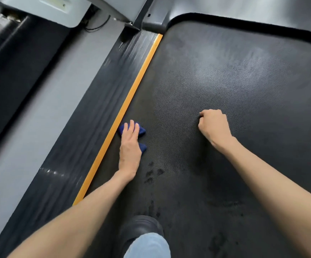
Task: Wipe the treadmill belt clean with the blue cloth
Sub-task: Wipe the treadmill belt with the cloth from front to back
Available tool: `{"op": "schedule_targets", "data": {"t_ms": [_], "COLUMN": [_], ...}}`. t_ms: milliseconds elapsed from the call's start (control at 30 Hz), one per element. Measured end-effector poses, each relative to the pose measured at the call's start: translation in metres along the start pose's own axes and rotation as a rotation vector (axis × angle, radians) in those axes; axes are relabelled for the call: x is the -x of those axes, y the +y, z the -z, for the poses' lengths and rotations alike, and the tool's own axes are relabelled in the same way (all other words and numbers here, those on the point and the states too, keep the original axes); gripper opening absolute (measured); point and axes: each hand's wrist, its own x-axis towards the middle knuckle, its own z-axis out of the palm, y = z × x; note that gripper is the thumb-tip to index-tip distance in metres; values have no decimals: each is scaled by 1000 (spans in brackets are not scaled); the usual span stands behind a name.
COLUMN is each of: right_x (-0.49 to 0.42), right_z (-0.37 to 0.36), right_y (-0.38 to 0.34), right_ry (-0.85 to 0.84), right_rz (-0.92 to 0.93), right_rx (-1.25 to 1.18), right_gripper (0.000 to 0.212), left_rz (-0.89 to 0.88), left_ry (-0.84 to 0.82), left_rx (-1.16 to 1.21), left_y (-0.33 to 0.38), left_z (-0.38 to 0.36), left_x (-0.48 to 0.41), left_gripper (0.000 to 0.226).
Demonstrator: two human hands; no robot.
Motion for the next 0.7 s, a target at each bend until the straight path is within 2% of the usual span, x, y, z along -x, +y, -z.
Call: {"op": "schedule_targets", "data": {"t_ms": [100, 200, 267, 300, 400, 467, 567, 700], "right_x": [7, 23, 31, 33, 30, 29, 29, 37], "right_z": [0, -7, -12, -13, -11, -7, -6, -18], "right_y": [-6, -10, -12, -11, -8, -6, -23, -68], "right_ry": [-30, -31, -39, -44, -76, -97, -106, -90], "right_rz": [-25, 43, 81, 82, 81, 45, 22, 133], "right_rx": [-68, -122, -113, -110, -106, -152, -282, -372], "right_gripper": [30, 34, 37, 39, 42, 43, 43, 40], "left_rz": [-69, -338, -435, -389, -69, 50, 8, -43], "left_ry": [-60, -237, -275, -245, -101, -51, -119, -310], "left_rx": [13, 3, -14, -2, -9, -26, -93, -14], "left_y": [17, 19, 11, 5, -13, -13, 11, 42], "left_z": [-7, -12, -10, -6, 10, 15, 12, 16], "left_x": [19, 40, 43, 39, 20, 13, 18, 29], "left_gripper": [62, 71, 74, 73, 70, 67, 60, 61]}}
